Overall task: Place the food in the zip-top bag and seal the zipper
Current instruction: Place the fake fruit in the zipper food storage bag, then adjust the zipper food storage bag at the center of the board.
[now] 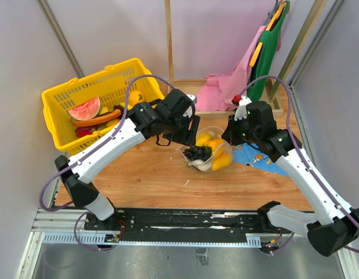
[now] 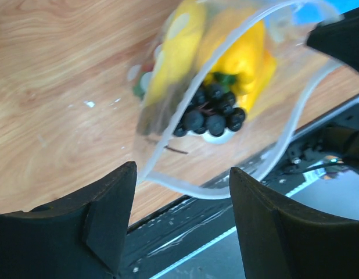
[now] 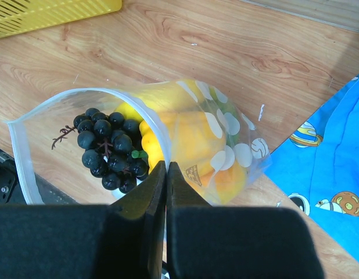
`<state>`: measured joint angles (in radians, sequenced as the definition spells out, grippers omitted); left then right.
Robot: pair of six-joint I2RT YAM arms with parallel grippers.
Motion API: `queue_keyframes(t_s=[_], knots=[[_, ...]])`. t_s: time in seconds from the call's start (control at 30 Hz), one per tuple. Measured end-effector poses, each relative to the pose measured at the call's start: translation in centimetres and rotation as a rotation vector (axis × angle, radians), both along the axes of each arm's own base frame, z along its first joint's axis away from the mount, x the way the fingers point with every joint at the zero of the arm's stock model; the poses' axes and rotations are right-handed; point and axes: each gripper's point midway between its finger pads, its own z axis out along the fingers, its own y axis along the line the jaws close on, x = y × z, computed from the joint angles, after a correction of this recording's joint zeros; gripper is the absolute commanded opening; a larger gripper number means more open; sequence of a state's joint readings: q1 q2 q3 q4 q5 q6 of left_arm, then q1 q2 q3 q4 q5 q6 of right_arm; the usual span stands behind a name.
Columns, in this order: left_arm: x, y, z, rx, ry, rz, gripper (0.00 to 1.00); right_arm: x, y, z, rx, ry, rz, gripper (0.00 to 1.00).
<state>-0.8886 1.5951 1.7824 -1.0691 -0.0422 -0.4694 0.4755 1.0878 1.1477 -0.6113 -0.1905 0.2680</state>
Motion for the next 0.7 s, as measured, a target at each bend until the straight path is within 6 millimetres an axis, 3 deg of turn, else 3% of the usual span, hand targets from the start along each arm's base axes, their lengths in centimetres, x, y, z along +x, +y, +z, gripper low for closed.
queue_keyframes(t_s=[0.13, 0.23, 0.47, 0.6, 0.7], knots=[[-0.1, 1.9, -1.6, 0.091, -0.006, 0.009, 0.67, 0.0, 0.0, 0.0, 0.000, 0.001, 0.000, 0.01], [-0.2, 2.8, -3.7, 0.159, 0.008, 0.009, 0.57, 0.0, 0.0, -0.1, -0.001, 0.002, 0.000, 0.01], [0.4, 4.0, -6.0, 0.263, 0.003, 0.009, 0.04, 0.2, -0.2, -0.2, -0.012, -0.001, -0.009, 0.01], [0.7, 4.3, -5.4, 0.279, -0.024, 0.007, 0.00, 0.2, -0.5, -0.3, -0.032, -0.002, -0.011, 0.01], [1.0, 4.3, -3.9, 0.267, -0.052, 0.008, 0.00, 0.4, -0.9, -0.4, -0.061, -0.013, -0.013, 0.01]])
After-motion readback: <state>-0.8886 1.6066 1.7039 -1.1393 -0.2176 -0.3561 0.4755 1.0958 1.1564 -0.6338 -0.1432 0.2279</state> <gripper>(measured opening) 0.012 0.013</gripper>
